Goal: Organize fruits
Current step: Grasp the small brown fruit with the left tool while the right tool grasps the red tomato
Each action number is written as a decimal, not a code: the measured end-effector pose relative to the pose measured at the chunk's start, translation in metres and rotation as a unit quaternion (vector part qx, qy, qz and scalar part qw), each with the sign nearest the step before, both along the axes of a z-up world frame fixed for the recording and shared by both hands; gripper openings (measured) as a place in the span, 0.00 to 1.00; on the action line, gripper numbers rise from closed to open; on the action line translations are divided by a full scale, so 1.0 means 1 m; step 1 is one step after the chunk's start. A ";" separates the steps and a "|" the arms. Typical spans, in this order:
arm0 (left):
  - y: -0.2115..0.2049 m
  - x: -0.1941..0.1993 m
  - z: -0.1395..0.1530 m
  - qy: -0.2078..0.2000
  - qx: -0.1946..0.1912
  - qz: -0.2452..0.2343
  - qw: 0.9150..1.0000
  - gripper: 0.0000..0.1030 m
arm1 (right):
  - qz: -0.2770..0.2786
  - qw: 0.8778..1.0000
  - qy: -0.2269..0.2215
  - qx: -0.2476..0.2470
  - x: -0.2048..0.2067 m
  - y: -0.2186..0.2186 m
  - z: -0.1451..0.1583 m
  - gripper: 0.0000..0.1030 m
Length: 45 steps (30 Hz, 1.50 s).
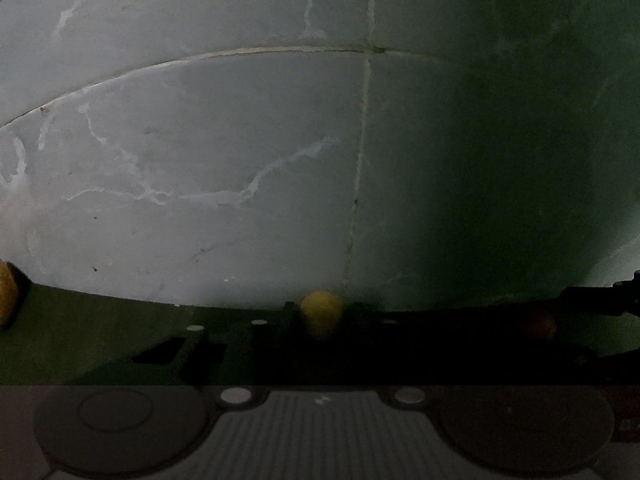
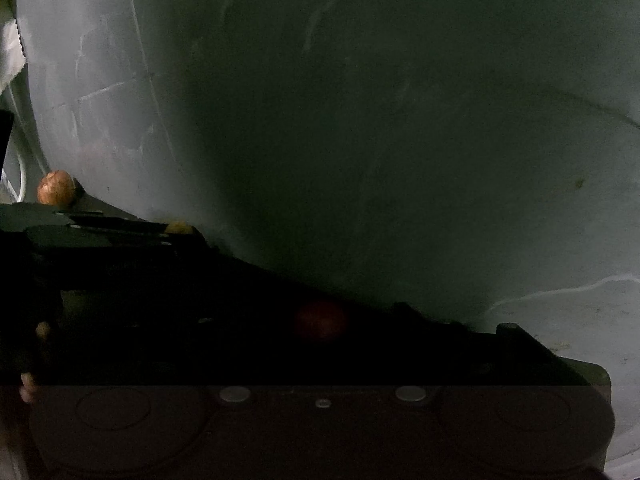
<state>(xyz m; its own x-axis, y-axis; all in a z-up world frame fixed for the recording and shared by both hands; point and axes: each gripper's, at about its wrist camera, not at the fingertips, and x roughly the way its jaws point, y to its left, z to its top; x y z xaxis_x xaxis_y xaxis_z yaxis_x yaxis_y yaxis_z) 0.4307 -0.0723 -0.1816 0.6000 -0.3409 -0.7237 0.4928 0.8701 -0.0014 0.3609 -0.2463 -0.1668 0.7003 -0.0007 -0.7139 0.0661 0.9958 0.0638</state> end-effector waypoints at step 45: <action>0.038 -0.146 0.170 -0.125 -0.015 0.154 0.980 0.26 | 0.204 0.963 -0.164 0.067 -0.093 0.004 0.200 0.32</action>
